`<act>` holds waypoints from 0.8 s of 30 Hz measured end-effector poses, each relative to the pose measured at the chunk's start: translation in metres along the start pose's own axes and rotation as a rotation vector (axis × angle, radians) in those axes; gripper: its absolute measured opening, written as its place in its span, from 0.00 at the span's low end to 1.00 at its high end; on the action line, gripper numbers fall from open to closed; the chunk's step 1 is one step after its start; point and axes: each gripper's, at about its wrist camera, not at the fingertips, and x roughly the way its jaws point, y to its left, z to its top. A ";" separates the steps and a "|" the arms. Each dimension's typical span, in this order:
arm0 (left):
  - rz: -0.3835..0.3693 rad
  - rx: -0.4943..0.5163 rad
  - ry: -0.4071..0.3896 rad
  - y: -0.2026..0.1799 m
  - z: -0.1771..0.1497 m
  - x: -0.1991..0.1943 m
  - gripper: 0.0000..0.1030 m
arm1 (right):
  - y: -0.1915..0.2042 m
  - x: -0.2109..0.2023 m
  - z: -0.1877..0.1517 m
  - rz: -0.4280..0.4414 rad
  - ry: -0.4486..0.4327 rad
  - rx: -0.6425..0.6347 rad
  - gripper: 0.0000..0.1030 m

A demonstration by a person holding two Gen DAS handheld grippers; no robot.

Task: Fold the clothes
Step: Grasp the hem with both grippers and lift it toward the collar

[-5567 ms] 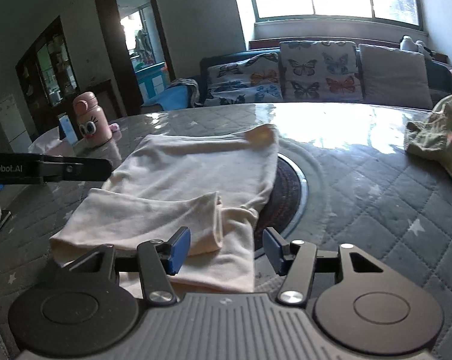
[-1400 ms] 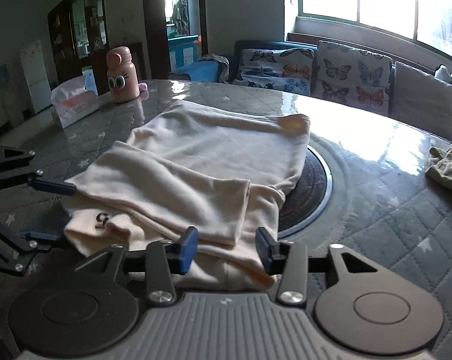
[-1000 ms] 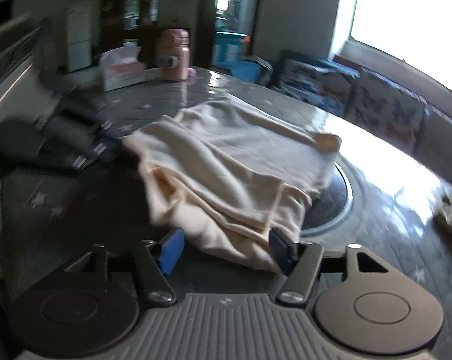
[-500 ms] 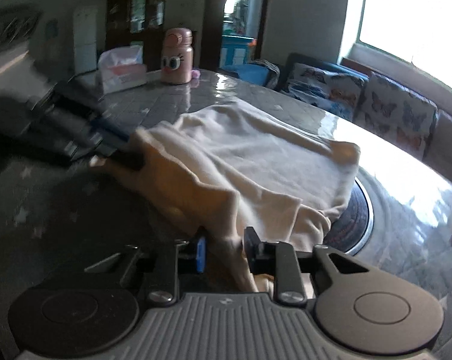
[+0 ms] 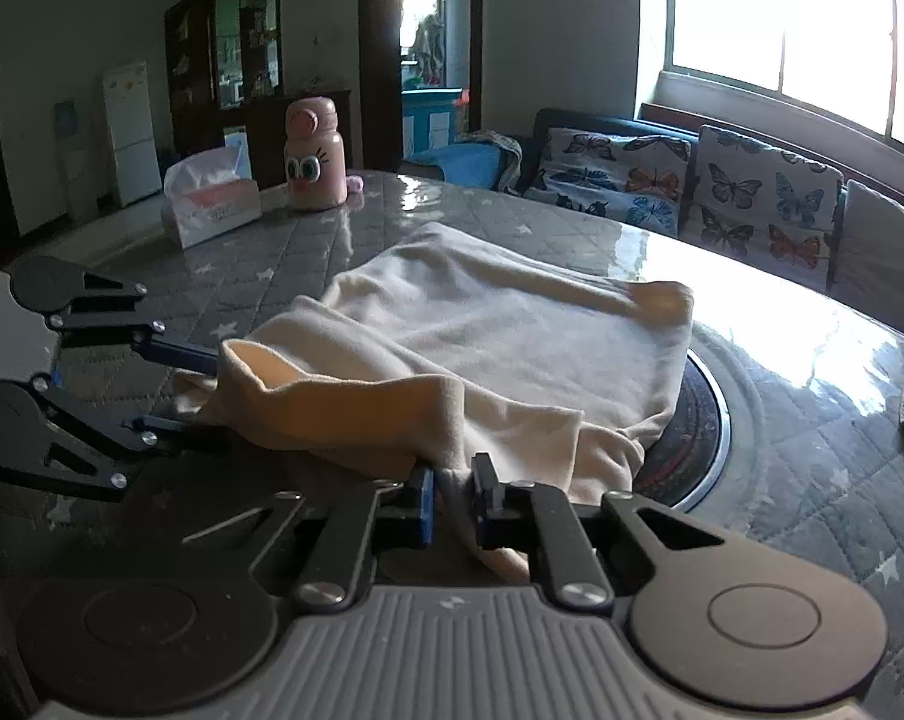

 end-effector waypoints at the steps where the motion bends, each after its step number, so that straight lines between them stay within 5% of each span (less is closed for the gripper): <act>1: 0.003 0.003 0.001 0.001 0.000 0.001 0.29 | 0.000 -0.001 0.000 -0.003 -0.007 0.005 0.10; 3: -0.001 -0.007 0.002 0.005 0.000 0.001 0.12 | 0.002 -0.004 -0.001 -0.010 -0.024 0.012 0.09; 5: -0.006 -0.024 -0.003 0.009 0.001 -0.002 0.07 | 0.003 -0.008 -0.001 -0.010 -0.040 0.016 0.08; 24: -0.107 -0.140 -0.075 -0.010 -0.003 -0.118 0.05 | 0.049 -0.125 -0.026 0.116 -0.074 0.004 0.08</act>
